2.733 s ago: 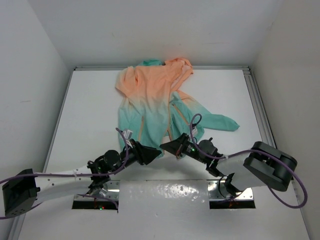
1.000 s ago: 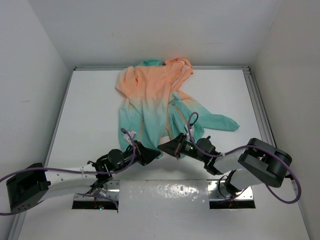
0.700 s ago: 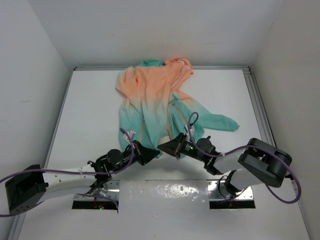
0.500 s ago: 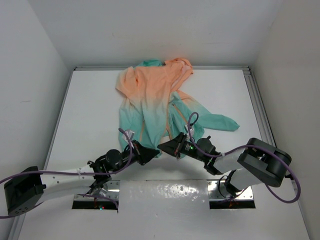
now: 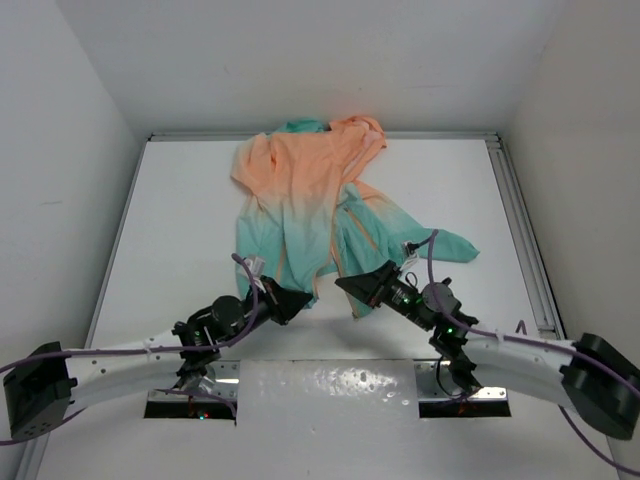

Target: Zip up the jacket

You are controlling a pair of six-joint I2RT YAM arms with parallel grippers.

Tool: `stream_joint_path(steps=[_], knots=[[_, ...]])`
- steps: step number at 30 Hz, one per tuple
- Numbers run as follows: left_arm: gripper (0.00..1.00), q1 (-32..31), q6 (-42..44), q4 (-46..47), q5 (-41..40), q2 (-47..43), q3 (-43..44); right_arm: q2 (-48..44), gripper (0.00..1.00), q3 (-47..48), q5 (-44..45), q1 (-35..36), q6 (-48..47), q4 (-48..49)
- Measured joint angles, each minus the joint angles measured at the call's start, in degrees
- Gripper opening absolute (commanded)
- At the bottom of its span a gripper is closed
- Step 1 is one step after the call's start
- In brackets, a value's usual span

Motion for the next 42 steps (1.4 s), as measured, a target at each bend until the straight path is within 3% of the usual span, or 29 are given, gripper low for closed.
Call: stream_joint_path(steps=[1, 6, 10, 14, 22, 29, 42], knots=[[0.0, 0.0, 0.15, -0.42, -0.2, 0.0, 0.31, -3.13, 0.0, 0.09, 1.33, 0.0, -2.08, -4.31], [0.0, 0.0, 2.97, -4.68, -1.97, 0.04, 4.31, -10.51, 0.0, 4.15, 7.87, 0.02, -10.95, -30.95], [0.0, 0.0, 5.86, -6.73, -2.8, 1.38, 7.67, -7.85, 0.0, 10.03, 10.8, 0.02, -18.78, -47.76], [0.0, 0.0, 8.13, -7.5, -3.5, 2.75, 9.11, -1.16, 0.0, 15.28, 11.56, 0.48, -25.0, -56.19], [0.0, 0.02, 10.88, -9.07, -5.77, 3.32, 9.11, 10.36, 0.11, 21.22, 12.92, 1.44, -32.41, -62.82], [0.0, 0.37, 11.17, -9.01, -6.43, 3.32, 8.98, 14.36, 0.26, 22.14, 14.27, 2.67, -34.67, -64.24], [0.0, 0.44, 11.15, -8.72, -5.95, 2.43, 8.55, 21.33, 0.33, 24.28, 18.97, 3.54, -36.11, -65.66]])
